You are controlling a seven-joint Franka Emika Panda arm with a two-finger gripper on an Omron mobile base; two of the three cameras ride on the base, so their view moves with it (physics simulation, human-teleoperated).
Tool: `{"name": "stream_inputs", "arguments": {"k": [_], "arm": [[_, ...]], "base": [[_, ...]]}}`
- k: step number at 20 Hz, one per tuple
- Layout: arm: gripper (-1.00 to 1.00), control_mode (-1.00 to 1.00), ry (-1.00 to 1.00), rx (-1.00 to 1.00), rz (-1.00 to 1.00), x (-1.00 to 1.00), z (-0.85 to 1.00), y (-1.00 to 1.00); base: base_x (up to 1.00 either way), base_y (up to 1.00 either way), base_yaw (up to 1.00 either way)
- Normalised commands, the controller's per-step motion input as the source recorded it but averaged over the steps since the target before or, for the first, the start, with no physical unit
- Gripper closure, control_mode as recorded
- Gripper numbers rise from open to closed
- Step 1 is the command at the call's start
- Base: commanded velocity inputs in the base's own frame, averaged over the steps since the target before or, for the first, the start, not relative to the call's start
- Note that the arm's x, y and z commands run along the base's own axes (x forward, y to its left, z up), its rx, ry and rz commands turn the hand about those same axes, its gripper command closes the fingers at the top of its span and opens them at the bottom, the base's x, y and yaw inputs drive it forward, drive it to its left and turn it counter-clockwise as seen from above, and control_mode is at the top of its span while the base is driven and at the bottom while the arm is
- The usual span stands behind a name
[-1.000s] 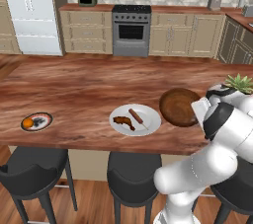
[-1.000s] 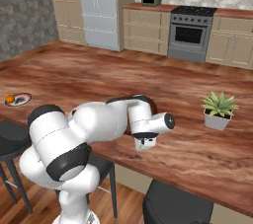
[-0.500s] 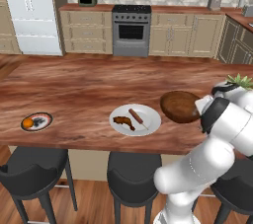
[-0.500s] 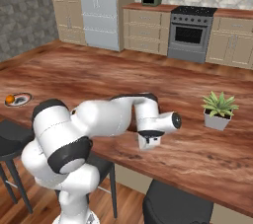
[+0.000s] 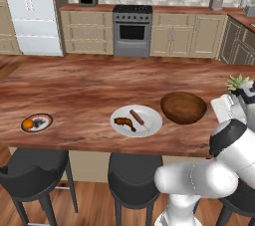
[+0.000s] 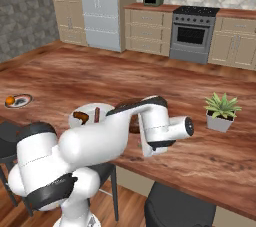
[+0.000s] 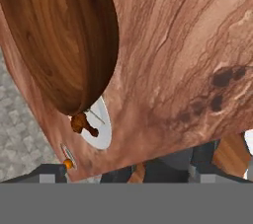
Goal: Take the smaller bowl and place it next to the appetizer plate on the dining counter , and place the larger bowl next to the plate with cooked food.
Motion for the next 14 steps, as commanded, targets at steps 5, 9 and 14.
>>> {"name": "stream_inputs", "arguments": {"k": [5,9,14], "arm": [[-1.0,-1.0,0.0,-0.01,0.04,-0.98,0.37,0.63],[-1.0,-1.0,0.01,-0.14,0.09,-0.82,0.95,0.7],[-1.0,-1.0,-0.2,-0.38,0.13,-0.23,0.86,0.8]], "base": [[0.0,0.0,0.0],[0.0,0.0,0.0],[0.0,0.0,0.0]]}}
